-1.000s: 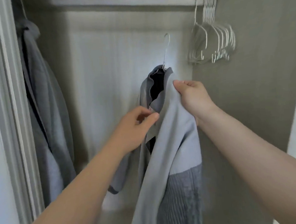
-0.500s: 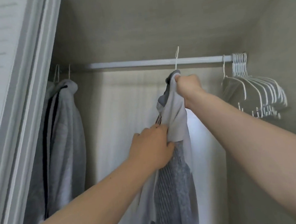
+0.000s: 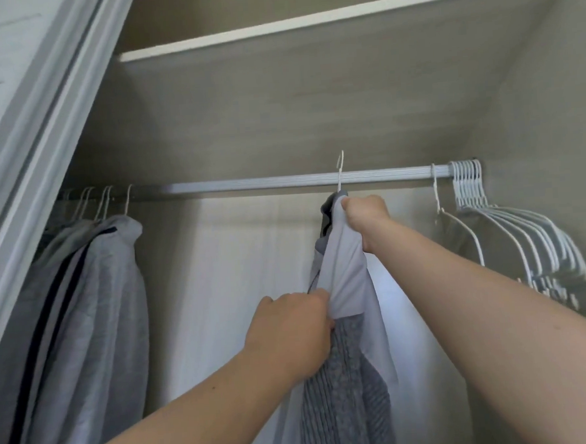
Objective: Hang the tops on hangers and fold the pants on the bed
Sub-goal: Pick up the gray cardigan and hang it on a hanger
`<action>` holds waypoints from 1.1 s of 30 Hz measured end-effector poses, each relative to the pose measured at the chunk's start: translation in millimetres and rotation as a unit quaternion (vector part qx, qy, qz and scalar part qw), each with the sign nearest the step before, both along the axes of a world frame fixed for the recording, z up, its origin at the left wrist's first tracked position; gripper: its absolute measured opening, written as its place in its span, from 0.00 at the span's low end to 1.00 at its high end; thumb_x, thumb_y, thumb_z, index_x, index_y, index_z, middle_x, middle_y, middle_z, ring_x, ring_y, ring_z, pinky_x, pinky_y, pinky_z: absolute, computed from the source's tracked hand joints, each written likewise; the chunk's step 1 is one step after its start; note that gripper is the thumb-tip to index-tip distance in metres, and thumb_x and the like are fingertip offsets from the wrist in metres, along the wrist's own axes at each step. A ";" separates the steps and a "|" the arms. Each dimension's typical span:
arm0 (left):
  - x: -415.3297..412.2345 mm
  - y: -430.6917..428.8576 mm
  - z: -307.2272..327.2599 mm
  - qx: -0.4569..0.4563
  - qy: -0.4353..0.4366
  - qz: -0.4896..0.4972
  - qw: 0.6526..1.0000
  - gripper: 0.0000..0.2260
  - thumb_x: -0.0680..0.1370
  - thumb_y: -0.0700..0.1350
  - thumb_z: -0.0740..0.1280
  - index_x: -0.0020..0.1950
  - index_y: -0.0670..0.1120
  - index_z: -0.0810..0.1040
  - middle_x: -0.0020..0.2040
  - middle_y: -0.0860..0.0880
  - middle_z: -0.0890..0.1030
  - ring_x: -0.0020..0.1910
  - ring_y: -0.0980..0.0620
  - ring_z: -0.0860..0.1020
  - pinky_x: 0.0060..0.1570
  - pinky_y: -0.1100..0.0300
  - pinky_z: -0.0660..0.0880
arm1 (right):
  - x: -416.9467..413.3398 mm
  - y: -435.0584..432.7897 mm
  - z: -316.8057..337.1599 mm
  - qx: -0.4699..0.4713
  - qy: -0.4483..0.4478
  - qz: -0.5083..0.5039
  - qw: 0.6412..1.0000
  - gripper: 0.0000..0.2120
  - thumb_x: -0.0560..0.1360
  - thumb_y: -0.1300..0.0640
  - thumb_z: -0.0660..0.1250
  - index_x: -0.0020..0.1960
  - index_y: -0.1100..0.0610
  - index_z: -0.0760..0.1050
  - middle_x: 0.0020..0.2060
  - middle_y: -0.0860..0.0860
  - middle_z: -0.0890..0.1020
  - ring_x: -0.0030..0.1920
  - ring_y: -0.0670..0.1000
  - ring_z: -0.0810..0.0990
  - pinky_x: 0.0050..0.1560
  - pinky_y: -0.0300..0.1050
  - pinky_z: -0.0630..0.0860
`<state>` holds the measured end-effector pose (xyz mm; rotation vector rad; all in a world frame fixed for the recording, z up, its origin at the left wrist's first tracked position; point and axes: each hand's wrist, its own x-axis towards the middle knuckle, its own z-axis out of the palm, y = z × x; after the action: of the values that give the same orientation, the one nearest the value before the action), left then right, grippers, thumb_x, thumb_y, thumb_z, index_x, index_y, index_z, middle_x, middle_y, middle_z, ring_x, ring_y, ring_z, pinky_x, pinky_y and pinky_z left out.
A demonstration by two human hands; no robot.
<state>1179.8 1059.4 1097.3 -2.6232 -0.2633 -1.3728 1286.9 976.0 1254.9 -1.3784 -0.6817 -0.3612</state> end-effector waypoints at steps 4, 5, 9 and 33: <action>-3.6 5.4 -12.9 0.001 0.025 0.009 1.000 0.09 0.84 0.49 0.57 0.45 0.49 0.63 0.39 0.52 0.70 0.37 0.49 0.67 0.40 0.54 0.58 | 3.9 0.2 -20.9 -0.039 0.016 0.024 0.999 0.07 0.80 0.61 0.64 0.45 0.61 0.69 0.37 0.54 0.72 0.32 0.51 0.72 0.29 0.39 0.68; -4.1 6.3 -16.5 -0.001 0.032 0.010 0.999 0.09 0.84 0.49 0.57 0.45 0.49 0.63 0.38 0.53 0.68 0.36 0.50 0.66 0.39 0.54 0.57 | 4.3 0.7 -25.6 -0.049 0.011 0.020 0.999 0.09 0.80 0.60 0.65 0.43 0.60 0.69 0.37 0.54 0.72 0.32 0.51 0.72 0.29 0.39 0.68; -7.5 8.4 -29.3 -0.019 0.029 0.005 0.999 0.08 0.84 0.50 0.56 0.46 0.50 0.62 0.37 0.54 0.67 0.35 0.50 0.66 0.38 0.54 0.59 | -5.6 5.4 -41.0 -0.120 -0.063 -0.021 0.990 0.07 0.79 0.58 0.64 0.45 0.61 0.72 0.44 0.58 0.80 0.43 0.58 0.80 0.44 0.48 0.80; -95.8 49.6 -55.2 -0.071 0.157 0.184 0.968 0.08 0.79 0.53 0.59 0.44 0.51 0.66 0.53 0.46 0.80 0.52 0.41 0.79 0.45 0.54 0.65 | -42.7 68.2 -96.0 -0.226 -0.349 -0.051 0.908 0.15 0.83 0.55 0.56 0.66 0.62 0.68 0.55 0.65 0.78 0.54 0.63 0.76 0.47 0.50 0.69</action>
<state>1084.0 1109.0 1042.1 -2.6712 -0.7815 -0.8346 1244.2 1044.2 1158.9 -1.7354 -1.3483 -0.8405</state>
